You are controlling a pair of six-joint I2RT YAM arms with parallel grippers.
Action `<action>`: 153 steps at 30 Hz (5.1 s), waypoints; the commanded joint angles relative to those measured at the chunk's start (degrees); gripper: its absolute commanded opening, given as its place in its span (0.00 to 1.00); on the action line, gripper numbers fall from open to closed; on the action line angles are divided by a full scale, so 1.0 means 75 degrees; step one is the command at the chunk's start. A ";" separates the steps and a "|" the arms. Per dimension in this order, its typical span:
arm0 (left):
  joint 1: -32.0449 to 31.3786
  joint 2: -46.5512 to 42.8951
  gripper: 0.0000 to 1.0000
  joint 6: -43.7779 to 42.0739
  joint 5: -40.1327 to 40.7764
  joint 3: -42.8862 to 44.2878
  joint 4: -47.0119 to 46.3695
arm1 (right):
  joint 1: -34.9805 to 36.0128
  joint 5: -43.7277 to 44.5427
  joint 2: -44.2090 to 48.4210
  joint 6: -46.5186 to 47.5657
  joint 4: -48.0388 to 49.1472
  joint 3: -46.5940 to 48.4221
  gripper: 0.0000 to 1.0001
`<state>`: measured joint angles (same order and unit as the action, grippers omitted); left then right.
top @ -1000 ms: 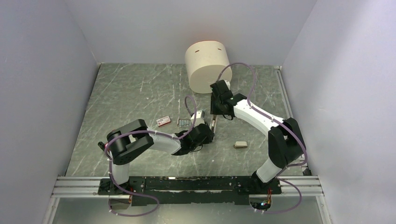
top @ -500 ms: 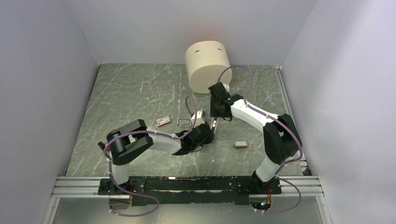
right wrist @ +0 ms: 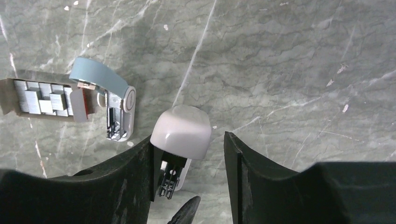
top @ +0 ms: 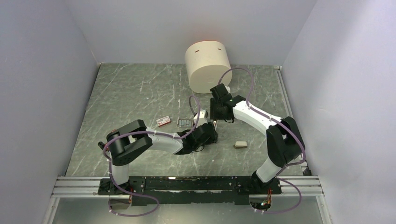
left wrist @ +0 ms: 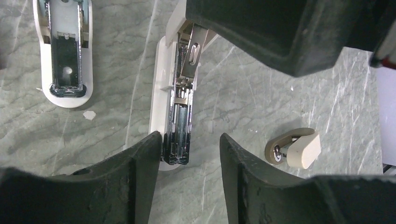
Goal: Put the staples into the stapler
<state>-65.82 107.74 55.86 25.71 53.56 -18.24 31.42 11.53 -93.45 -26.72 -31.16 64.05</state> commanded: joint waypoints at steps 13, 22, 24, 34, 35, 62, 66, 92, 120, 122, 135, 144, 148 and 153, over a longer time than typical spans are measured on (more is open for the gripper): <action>-0.0083 -0.0844 0.69 -0.0287 -0.0061 -0.0189 0.0797 | -0.0119 -0.0229 0.1687 -0.0174 -0.0280 -0.0206 0.59; -0.0083 -0.1948 0.74 -0.0769 -0.0133 -0.0517 0.0597 | -0.0305 0.0436 0.2837 -0.0819 -0.0895 -0.0606 0.59; -0.0086 -0.2296 0.75 -0.0970 -0.0110 -0.0602 0.0680 | -0.0565 0.0742 0.3177 -0.1094 -0.1200 -0.0827 0.58; -0.0083 -0.3538 0.74 -0.1883 -0.0244 -0.0688 0.1238 | -0.1689 0.0712 0.4133 -0.2799 -0.2161 -0.2400 0.57; -0.0086 -0.3546 0.74 -0.1913 -0.0287 -0.0615 0.1333 | -0.1699 0.0697 0.4172 -0.3029 -0.2205 -0.2511 0.57; -0.0026 -0.1897 0.73 -0.1613 -0.2117 -0.0451 -0.0267 | -0.1711 -0.0318 0.3539 -0.4715 -0.1317 -0.3616 0.21; -0.0013 -0.1502 0.71 -0.0851 -0.2523 -0.0721 -0.0965 | -0.1857 -0.0729 0.3669 -0.3937 -0.1092 -0.3423 0.11; -0.0162 0.0166 0.49 0.0914 -0.2670 -0.1523 -0.3786 | -0.2508 -0.4600 0.3067 -0.1702 -0.0991 -0.3378 0.04; -0.0387 0.0267 0.05 0.1109 -0.2136 -0.1483 -0.2472 | -0.3922 -0.5359 0.3003 -0.1155 -0.1731 -0.2638 0.08; -0.0399 0.0296 0.05 0.1125 -0.2123 -0.1481 -0.2417 | -0.4150 -0.5437 0.2905 -0.1036 -0.1717 -0.2612 0.08; -0.0399 0.0650 0.05 0.1212 -0.2408 -0.1203 -0.2251 | -0.4482 -0.4684 0.2059 -0.0828 -0.0787 -0.2792 0.22; -0.0399 0.0727 0.05 0.1368 -0.2498 -0.1048 -0.1873 | -0.4486 -0.4278 0.2005 -0.1042 -0.0430 -0.2773 0.40; -0.0399 0.0719 0.11 0.1537 -0.2557 -0.1059 -0.1807 | -0.4471 -0.4267 0.2266 -0.1010 -0.0413 -0.2778 0.50; -0.0399 0.0643 0.19 0.1716 -0.2559 -0.1033 -0.1623 | -0.4248 -0.4106 0.2674 -0.0782 -0.0403 -0.2836 0.60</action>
<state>-68.25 111.35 67.64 7.73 45.50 -36.14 -1.67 -21.12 -76.53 -34.17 -35.24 42.81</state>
